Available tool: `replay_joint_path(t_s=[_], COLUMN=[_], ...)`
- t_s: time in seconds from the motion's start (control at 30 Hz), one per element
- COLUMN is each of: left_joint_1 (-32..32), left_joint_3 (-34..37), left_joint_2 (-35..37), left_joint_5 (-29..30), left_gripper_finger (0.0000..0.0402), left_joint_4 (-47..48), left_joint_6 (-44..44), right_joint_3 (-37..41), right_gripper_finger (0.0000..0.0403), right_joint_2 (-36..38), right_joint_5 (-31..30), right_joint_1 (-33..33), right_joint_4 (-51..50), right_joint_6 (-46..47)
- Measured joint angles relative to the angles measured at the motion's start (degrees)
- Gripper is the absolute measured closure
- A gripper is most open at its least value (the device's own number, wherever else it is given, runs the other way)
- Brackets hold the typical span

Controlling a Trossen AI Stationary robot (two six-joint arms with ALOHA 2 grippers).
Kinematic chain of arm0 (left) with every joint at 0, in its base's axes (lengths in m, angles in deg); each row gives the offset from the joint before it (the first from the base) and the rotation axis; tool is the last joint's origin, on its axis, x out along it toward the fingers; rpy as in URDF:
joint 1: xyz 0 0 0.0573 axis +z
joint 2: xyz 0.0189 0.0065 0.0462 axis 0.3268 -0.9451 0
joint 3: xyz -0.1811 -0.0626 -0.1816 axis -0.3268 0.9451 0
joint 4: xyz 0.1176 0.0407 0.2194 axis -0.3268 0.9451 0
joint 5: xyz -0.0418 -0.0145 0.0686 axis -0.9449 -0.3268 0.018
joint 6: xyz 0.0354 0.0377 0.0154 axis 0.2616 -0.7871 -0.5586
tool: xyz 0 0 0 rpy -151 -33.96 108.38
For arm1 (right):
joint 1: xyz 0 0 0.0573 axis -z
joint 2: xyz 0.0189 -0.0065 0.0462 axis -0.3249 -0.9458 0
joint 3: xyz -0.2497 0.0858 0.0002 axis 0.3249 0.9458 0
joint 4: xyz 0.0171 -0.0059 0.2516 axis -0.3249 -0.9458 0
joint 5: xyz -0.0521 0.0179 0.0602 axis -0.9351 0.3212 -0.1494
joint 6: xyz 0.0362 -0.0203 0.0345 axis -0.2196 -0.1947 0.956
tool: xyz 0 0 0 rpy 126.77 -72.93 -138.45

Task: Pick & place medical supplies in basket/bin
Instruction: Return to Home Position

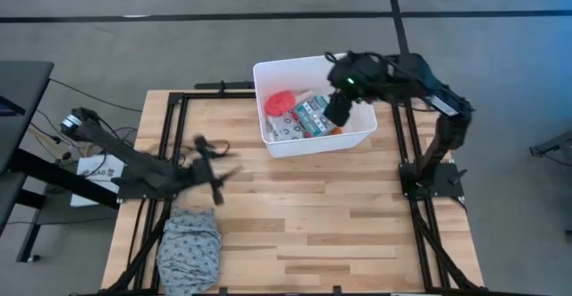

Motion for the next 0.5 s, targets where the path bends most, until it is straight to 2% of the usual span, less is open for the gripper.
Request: replay_joint_path(t_s=[0.07, 0.1, 0.2, 0.33, 0.4, 0.5], left_joint_1=[-1.0, -1.5, -3.6, -6.6, -7.7, -8.3], left_joint_3=[-3.2, -4.7, -8.9, -12.8, -13.1, -12.1], left_joint_2=[4.5, 6.6, 12.8, 21.8, 26.9, 33.7], left_joint_5=[2.7, 3.7, 7.6, 12.6, 12.5, 9.2], left_gripper_finger=[0.025, 0.025, 0.025, 0.025, 0.025, 0.025], left_joint_4=[3.8, 6.1, 13.8, 29.0, 37.3, 49.6], left_joint_6=[-8.8, -11.8, -13.9, -6.6, -0.6, 10.2], right_joint_3=[1.9, 3.2, 7.8, 18.4, 25.3, 37.6], right_gripper_finger=[0.0224, 0.0229, 0.024, 0.0252, 0.0256, 0.026], right_joint_2=[2.2, 3.6, 7.7, 13.9, 18.2, 25.7], right_joint_5=[-4.3, -4.2, 0.9, 2.1, 1.5, 1.6], right_joint_1=[-3.7, -5.3, -10.2, -16.9, -19.8, -23.4], right_joint_4=[1.1, 0.9, 1.0, 3.9, 7.7, 16.4], right_joint_6=[0.3, -0.8, -3.5, -3.6, -3.7, -3.7])
